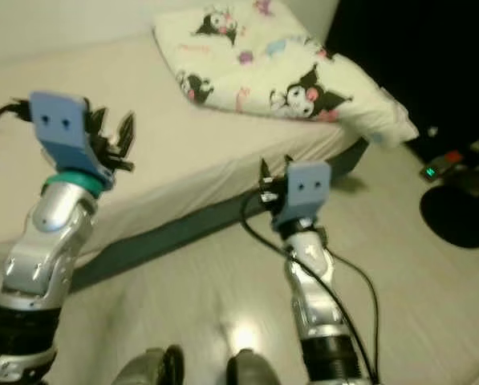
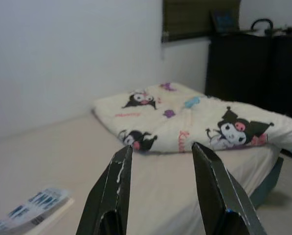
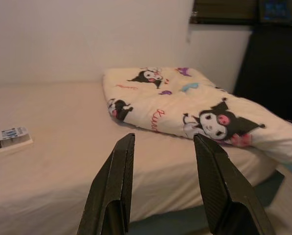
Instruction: Clean up the room
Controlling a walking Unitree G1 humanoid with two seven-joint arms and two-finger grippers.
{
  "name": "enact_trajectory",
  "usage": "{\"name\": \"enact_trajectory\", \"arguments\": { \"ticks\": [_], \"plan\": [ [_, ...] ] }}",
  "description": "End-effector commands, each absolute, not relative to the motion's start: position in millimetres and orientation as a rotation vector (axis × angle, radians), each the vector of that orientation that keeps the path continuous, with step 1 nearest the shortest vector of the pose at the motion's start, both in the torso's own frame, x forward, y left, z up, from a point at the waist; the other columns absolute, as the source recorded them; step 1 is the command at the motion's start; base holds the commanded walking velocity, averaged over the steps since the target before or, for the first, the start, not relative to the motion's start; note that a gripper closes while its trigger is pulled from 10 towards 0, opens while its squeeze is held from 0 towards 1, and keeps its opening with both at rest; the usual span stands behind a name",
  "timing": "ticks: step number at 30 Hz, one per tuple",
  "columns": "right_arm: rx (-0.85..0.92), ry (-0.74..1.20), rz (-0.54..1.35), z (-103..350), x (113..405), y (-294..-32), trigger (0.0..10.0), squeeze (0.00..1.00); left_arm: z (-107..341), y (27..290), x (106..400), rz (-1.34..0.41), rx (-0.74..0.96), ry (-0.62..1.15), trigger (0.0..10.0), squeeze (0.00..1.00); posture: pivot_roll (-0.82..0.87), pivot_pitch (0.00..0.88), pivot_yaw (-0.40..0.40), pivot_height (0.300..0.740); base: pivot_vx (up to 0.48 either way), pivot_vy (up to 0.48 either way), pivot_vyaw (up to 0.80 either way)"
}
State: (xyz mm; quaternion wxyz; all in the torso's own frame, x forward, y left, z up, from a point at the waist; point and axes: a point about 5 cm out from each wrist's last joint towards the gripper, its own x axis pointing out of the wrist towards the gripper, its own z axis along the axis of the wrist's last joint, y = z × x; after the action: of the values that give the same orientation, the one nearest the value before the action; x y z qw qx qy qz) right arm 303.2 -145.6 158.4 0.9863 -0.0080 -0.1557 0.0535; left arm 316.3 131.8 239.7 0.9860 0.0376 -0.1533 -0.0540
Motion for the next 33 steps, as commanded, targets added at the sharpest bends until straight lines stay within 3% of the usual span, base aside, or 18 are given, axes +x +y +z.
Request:
{"name": "enact_trajectory", "arguments": {
  "ticks": [1, 23, 33],
  "plan": [
    [-0.008, -0.306, 0.136, 156.4, 302.8, -137.8, 10.0, 0.00, 233.6, 136.2, 315.6, -0.095, 0.091, -0.280, 10.0, 0.00, -0.05, 0.080, 0.024, 0.738, 0.000, 0.000, 0.79],
    [0.001, -0.314, 0.143, 156.9, 302.4, -136.9, 10.0, 0.00, 232.1, 135.9, 316.0, -0.106, 0.106, -0.278, 10.0, 0.00, -0.06, 0.075, 0.028, 0.738, 0.000, 0.000, 0.77],
    [0.010, -0.308, 0.138, 155.3, 302.7, -136.2, 10.0, 0.00, 232.0, 135.6, 316.0, -0.113, 0.107, -0.287, 10.0, 0.00, -0.06, 0.072, 0.032, 0.738, 0.384, 0.000, 0.00]
  ]
}}
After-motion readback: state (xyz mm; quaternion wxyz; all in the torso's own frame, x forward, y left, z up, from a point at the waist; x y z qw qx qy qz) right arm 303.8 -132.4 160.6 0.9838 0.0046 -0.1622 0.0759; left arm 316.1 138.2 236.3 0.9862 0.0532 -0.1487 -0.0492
